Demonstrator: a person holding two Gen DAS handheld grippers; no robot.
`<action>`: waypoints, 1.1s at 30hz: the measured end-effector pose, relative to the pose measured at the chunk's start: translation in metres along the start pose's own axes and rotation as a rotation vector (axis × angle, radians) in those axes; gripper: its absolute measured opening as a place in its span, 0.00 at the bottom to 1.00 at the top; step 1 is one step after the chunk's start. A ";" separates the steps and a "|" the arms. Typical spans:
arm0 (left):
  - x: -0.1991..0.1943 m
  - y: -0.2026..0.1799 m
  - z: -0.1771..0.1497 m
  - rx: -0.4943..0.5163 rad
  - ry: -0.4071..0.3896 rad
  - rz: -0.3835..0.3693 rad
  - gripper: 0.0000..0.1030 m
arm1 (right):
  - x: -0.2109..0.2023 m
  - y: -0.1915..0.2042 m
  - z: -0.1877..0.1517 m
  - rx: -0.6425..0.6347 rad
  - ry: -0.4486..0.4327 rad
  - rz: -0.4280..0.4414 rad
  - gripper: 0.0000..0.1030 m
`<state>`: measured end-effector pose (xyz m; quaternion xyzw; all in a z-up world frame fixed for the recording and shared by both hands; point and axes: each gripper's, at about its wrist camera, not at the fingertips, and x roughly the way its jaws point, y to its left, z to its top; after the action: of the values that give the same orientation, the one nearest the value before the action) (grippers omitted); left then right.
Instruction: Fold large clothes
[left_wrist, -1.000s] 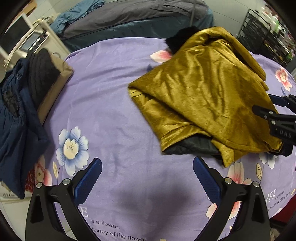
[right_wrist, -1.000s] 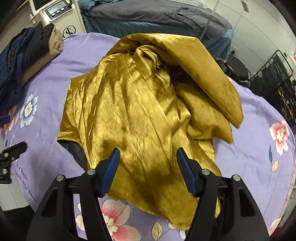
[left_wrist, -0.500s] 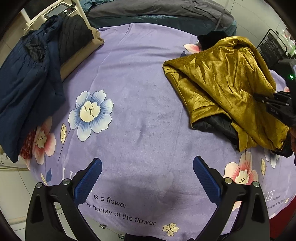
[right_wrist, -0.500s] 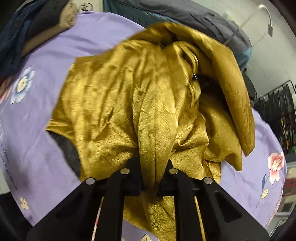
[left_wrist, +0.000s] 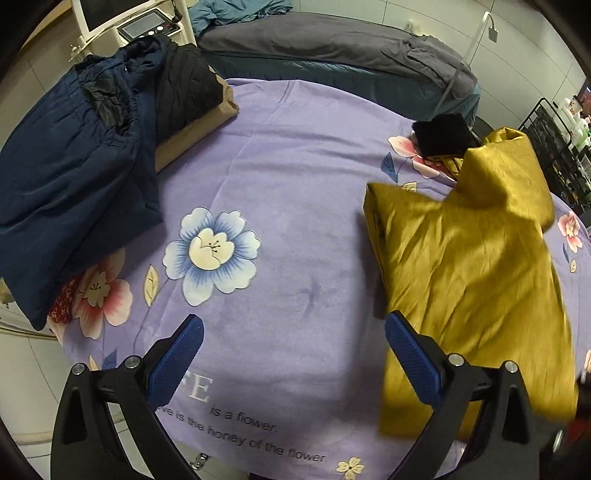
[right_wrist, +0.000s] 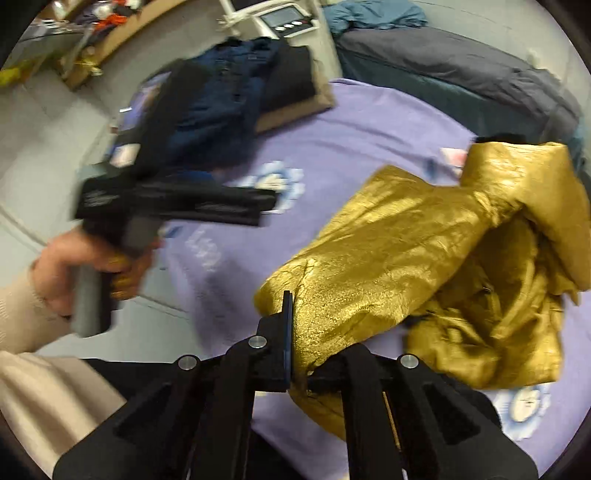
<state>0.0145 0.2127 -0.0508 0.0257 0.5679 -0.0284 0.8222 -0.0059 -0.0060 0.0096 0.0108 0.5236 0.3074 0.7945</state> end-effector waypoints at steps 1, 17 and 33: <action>-0.001 0.005 0.001 0.004 -0.002 0.008 0.94 | 0.001 0.013 -0.001 -0.032 0.001 0.030 0.06; 0.002 0.018 0.008 0.031 0.026 -0.078 0.94 | 0.030 0.005 -0.006 -0.051 0.067 -0.190 0.64; 0.125 -0.162 0.009 0.643 0.223 0.055 0.62 | -0.059 -0.126 -0.082 0.530 -0.082 -0.347 0.65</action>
<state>0.0547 0.0483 -0.1666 0.3019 0.6155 -0.1806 0.7053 -0.0302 -0.1633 -0.0215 0.1403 0.5471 0.0195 0.8250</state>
